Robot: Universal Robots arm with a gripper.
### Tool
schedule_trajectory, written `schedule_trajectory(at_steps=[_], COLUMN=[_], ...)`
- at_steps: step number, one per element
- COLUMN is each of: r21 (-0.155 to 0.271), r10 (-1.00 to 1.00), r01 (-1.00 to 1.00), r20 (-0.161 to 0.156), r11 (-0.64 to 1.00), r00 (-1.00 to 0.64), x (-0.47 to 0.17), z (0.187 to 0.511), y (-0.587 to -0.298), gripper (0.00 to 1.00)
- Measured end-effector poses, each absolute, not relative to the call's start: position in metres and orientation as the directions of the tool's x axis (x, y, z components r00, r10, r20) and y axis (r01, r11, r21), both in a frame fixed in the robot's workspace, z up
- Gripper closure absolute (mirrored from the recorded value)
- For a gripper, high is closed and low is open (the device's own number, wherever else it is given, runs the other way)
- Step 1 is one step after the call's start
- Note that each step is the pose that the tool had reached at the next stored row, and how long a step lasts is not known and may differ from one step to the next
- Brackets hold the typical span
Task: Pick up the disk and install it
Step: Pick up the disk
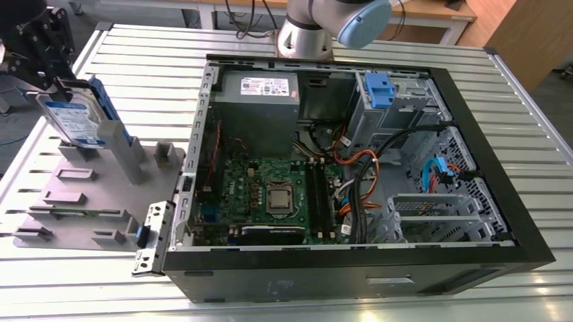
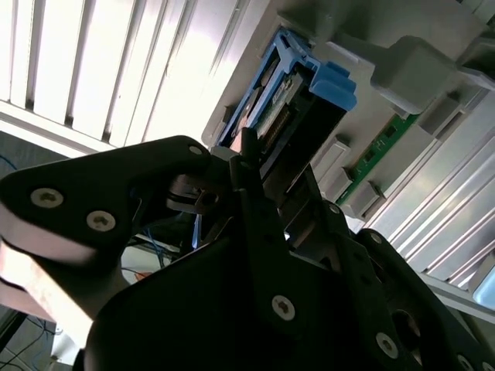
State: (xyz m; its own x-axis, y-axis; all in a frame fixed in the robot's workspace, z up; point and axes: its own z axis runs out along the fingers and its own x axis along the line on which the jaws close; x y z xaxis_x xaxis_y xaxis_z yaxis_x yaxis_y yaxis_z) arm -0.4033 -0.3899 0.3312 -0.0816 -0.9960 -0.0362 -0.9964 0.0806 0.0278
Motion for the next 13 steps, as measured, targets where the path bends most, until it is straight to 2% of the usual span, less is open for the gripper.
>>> schedule_trajectory(at_steps=[13], r21=[0.028], r10=[-0.999], r01=[-1.000], r20=[-0.036], r11=[-0.010], r00=[0.009], x=[-0.4034], z=[0.3309], y=[-0.3899], gripper=[0.65])
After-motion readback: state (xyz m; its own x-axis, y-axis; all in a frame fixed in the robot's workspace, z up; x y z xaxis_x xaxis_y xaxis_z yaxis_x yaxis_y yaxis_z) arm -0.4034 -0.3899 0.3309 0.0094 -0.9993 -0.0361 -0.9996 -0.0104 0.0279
